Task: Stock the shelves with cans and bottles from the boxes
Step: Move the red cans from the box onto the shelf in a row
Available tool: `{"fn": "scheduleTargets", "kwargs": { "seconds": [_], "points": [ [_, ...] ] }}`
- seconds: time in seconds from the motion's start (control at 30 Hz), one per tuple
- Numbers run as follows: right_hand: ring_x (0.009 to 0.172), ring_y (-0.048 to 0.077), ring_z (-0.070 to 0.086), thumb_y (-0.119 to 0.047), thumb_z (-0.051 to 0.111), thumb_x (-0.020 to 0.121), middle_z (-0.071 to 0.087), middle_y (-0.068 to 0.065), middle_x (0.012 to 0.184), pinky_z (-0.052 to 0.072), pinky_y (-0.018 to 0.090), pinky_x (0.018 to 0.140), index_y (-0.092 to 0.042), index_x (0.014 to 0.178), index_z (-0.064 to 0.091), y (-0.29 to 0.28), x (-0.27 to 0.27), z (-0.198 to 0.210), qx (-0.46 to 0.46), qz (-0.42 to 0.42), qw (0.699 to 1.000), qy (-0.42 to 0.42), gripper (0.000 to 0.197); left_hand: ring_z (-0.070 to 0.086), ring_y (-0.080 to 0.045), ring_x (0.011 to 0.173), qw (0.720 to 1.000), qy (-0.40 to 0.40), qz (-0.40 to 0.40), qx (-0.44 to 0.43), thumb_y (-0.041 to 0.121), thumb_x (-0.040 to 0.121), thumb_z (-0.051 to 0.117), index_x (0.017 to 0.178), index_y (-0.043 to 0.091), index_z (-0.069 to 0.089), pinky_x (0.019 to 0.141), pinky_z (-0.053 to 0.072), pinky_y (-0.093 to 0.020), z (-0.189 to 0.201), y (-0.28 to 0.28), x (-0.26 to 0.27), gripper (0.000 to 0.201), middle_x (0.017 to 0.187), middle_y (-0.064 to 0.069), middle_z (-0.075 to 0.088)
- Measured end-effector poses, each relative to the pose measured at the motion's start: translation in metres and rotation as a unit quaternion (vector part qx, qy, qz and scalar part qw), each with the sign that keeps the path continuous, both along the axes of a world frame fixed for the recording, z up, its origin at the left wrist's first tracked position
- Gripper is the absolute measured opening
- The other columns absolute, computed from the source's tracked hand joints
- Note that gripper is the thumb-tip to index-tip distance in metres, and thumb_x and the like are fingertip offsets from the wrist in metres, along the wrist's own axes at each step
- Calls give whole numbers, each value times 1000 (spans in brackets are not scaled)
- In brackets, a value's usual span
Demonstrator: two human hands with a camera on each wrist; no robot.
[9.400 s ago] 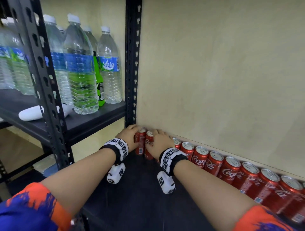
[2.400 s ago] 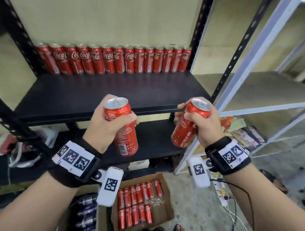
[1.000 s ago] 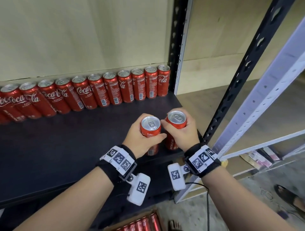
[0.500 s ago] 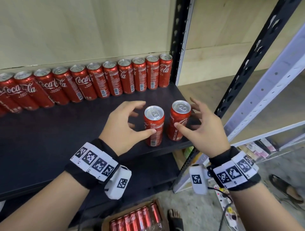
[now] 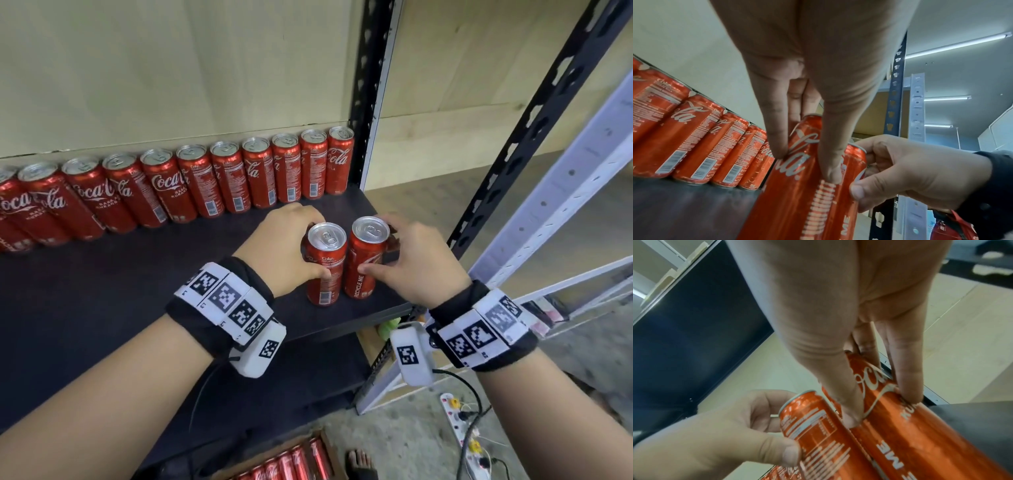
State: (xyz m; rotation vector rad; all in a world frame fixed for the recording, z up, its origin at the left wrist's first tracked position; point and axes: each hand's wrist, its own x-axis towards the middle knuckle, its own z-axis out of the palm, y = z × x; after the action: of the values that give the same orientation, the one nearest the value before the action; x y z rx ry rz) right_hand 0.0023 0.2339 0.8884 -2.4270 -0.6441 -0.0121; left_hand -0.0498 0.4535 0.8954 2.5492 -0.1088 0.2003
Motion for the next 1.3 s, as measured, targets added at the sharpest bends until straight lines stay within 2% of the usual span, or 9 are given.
{"fn": "scheduleTargets", "kwargs": {
  "seconds": [0.07,0.23,0.5,0.63,0.77,0.83,0.93,1.13,1.3],
  "points": [
    [101,11,67,-30,89,74,72,-7,115,52,27,89,-27,130,60,7,8,0,1,-7,1000,-2,63,58,-15,104,1000,0,6,12,36,60,96,118,22,63,89,57,-41,2,0,13,69,113,6,57],
    [108,17,65,-26,88,76,71,-2,118,40,21,85,-22,126,63,25,35,2,2,-36,999,0,57,57,-17,104,999,2,33,34,35,61,95,117,21,64,95,52,-40,6,7,45,65,114,2,58],
    [111,19,65,-30,89,74,70,-2,119,52,34,95,-25,125,60,54,83,-5,57,-95,994,10,59,60,-16,101,995,-35,98,0,38,56,97,107,25,65,92,53,-41,-10,24,105,61,109,6,64],
    [113,23,65,-32,89,73,70,1,120,52,34,94,-22,126,58,67,99,-3,53,-120,991,-7,62,61,-18,103,991,-48,128,9,39,56,96,104,22,67,94,52,-40,-9,30,129,59,109,2,66],
    [111,28,64,-28,89,73,68,8,118,54,38,92,-14,122,50,83,114,-3,69,-145,987,-4,64,60,-27,111,986,-59,154,6,31,60,95,112,13,67,98,49,-41,-5,31,145,61,116,-7,65],
    [109,30,65,-27,89,71,68,9,115,55,42,91,-13,118,49,90,123,-4,76,-149,986,-2,63,56,-29,117,984,-69,166,3,28,64,94,120,11,65,103,45,-38,-5,31,150,65,125,-11,58],
    [105,30,67,-27,89,71,69,9,112,55,40,89,-13,115,49,97,134,-2,75,-153,985,3,61,50,-30,126,981,-67,181,4,26,70,91,131,9,58,108,39,-36,-4,30,154,71,137,-12,46],
    [108,32,65,-26,87,76,67,10,116,50,36,84,-11,120,44,107,149,-2,64,-156,986,4,63,50,-31,127,980,-69,185,17,23,71,90,132,8,56,109,38,-37,-6,33,158,72,137,-12,46],
    [112,32,64,-24,86,77,66,11,119,51,39,89,-11,124,44,114,157,-3,67,-160,985,3,65,50,-30,125,982,-43,173,69,24,68,93,133,6,52,106,41,-36,-1,35,157,79,138,-11,43]
  ]
}}
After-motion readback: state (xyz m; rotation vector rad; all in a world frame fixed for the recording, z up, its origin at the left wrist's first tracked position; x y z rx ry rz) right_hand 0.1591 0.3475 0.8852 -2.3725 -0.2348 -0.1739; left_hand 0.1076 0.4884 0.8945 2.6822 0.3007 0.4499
